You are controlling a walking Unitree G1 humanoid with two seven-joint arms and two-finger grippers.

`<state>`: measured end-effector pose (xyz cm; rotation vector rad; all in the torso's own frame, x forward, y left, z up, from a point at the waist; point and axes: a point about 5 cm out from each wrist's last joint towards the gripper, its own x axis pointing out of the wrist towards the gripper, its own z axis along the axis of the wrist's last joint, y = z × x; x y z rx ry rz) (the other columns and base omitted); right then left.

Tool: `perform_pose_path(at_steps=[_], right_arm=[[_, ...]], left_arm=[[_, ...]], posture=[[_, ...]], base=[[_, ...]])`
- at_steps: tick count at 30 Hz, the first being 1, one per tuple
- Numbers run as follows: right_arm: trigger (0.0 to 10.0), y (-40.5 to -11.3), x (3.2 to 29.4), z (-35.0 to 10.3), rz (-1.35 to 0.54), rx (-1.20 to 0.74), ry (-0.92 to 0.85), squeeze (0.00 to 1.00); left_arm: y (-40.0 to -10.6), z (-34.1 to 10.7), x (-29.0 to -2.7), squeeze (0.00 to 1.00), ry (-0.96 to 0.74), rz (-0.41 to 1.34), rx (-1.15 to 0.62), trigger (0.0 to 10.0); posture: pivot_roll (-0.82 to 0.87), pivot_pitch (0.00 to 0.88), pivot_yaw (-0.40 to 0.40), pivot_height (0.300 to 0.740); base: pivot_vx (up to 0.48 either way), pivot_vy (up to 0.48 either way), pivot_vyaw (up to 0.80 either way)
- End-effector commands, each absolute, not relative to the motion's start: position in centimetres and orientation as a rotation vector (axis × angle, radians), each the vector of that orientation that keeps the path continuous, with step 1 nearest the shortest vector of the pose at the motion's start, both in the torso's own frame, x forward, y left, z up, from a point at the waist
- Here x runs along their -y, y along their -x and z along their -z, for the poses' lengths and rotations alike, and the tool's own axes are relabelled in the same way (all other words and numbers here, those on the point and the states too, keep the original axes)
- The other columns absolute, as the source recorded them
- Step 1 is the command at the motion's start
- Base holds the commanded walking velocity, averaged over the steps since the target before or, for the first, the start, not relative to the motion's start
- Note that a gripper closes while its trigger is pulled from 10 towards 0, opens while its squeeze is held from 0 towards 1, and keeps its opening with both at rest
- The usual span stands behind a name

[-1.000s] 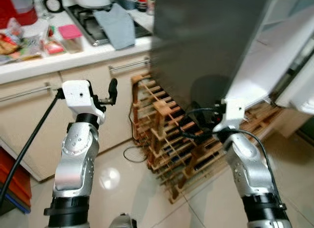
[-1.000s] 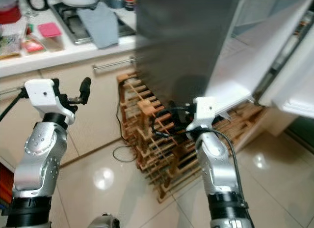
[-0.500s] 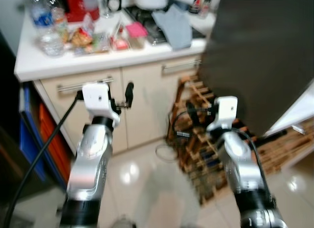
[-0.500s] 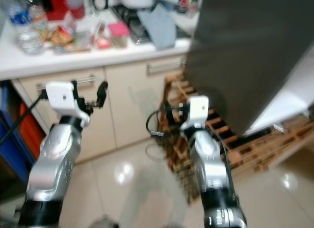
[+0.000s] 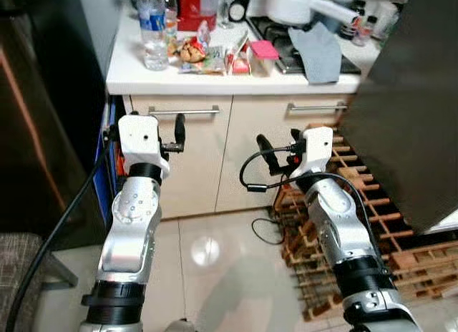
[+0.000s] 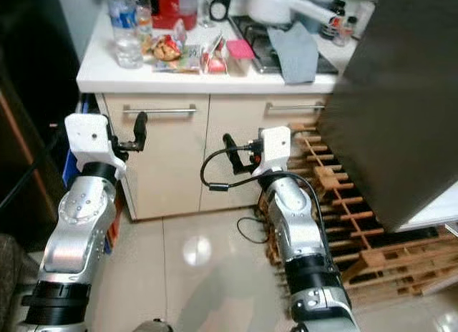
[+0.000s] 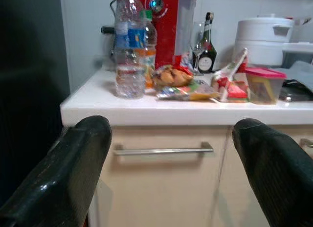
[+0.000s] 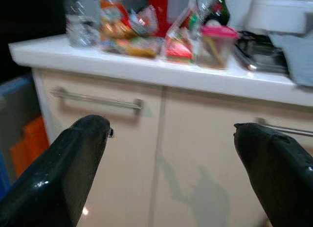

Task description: Restocking fridge

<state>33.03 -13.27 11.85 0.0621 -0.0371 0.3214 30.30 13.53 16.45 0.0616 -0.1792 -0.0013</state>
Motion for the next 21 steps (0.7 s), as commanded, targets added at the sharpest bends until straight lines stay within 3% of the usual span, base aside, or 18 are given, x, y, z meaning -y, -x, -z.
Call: perform_pose_path(at_steps=[1,4,16,21], right_arm=[[10.0,-32.9,13.4,-11.6,-0.317,0.034,-0.055,0.0],[10.0,-32.9,13.4,-11.6,-0.316,0.034,-0.036,0.0],[10.0,-33.2,13.5,-11.5,-0.257,0.041,-0.042,0.0],[10.0,-33.6,13.4,-14.6,-0.201,0.2,-0.055,0.0]], left_arm=[[-30.6,-16.5,-13.6,0.0,-0.052,-0.012,0.174,10.0],[-30.7,-16.9,-13.8,0.0,-0.055,-0.012,0.194,10.0],[-30.5,-17.9,-14.1,0.0,-0.058,0.045,0.266,10.0],[-30.3,-19.5,-13.4,0.0,-0.093,0.066,0.348,10.0]], posture=[[0.07,0.0,-0.088,0.74],[0.08,0.0,-0.089,0.74],[0.1,0.0,-0.092,0.74],[0.09,0.0,-0.085,0.74]], base=[[0.24,0.0,0.59],[0.08,0.0,0.59],[0.0,0.0,0.0],[0.48,0.0,0.0]])
